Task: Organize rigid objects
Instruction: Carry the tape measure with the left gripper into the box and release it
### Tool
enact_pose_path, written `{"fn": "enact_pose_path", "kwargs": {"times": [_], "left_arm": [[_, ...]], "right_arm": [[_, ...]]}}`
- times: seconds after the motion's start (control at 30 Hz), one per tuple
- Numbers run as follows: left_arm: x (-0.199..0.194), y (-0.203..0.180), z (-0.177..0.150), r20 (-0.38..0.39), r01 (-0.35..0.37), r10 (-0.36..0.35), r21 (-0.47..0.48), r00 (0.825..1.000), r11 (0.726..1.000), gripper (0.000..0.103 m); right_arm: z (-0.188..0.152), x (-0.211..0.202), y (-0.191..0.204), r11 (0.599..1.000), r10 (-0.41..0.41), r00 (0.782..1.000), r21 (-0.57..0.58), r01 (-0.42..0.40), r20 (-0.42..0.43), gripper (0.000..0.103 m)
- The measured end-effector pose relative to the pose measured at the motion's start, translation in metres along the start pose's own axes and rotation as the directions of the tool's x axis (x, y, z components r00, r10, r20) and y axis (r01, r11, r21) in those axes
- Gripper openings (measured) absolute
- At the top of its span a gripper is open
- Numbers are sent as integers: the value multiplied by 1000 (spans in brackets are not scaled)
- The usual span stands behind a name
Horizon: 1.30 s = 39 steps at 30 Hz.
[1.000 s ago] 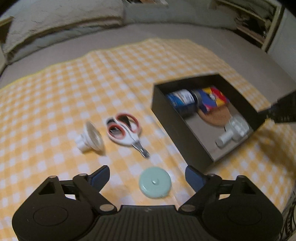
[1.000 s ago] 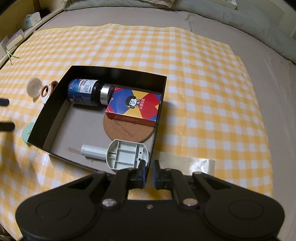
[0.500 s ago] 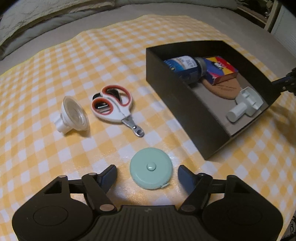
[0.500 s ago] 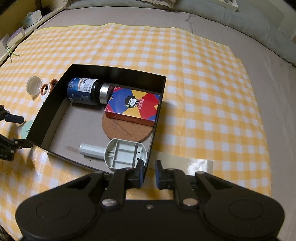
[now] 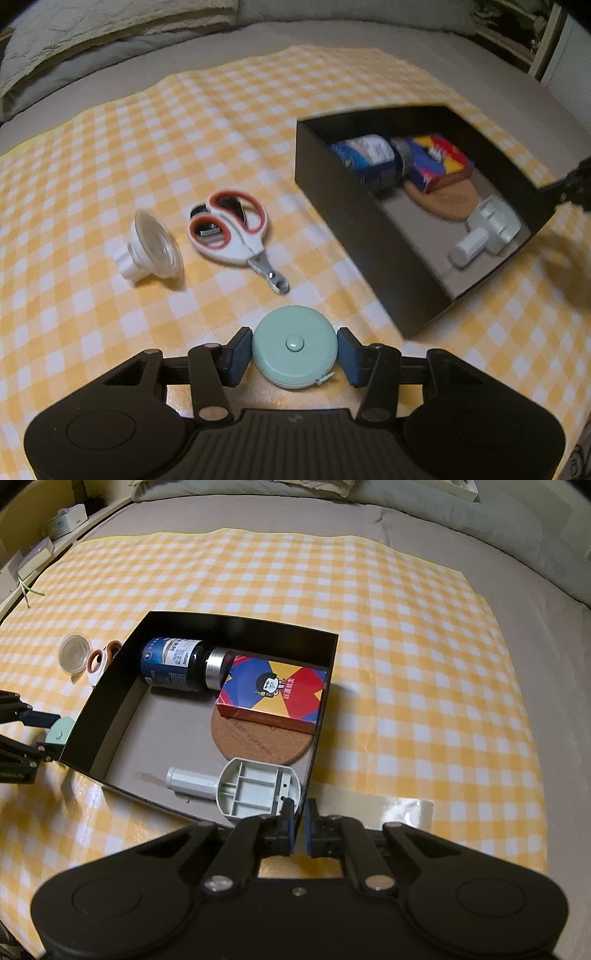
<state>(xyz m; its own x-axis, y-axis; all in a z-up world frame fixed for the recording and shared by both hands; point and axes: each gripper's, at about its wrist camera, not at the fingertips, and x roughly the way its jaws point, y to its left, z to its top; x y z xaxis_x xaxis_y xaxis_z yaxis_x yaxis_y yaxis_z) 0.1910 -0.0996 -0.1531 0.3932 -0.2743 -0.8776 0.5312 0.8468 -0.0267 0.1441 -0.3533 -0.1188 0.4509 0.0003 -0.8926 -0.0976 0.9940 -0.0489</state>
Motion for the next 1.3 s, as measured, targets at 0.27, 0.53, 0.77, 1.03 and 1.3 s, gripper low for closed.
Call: {"fn": "enact_pose_path", "kwargs": {"times": [0.27,0.53,0.77,1.03,1.3], "left_arm": [[-40,-2,20,102,56,-51,-49,993,997,51],[-81,-23,46,209,137,-126,-38,970,990,51],[-66,-56,66,192,147,-146,11,970,989,51],[-20,-87,82,113,132,-138,58,984,989,51],[15,-94,95,73,120,-122,37,990,992,51]], "right_arm": [[-1,-1,0,1000,-5,1000,-9,5,0,6],[-1,-1,0,1000,-9,1000,-16,9,0,6],[-2,-1,1,1000,-11,1000,-19,11,0,6],[-2,-2,0,1000,-3,1000,-16,3,2,6],[0,-2,0,1000,-13,1000,-7,13,2,6]]}}
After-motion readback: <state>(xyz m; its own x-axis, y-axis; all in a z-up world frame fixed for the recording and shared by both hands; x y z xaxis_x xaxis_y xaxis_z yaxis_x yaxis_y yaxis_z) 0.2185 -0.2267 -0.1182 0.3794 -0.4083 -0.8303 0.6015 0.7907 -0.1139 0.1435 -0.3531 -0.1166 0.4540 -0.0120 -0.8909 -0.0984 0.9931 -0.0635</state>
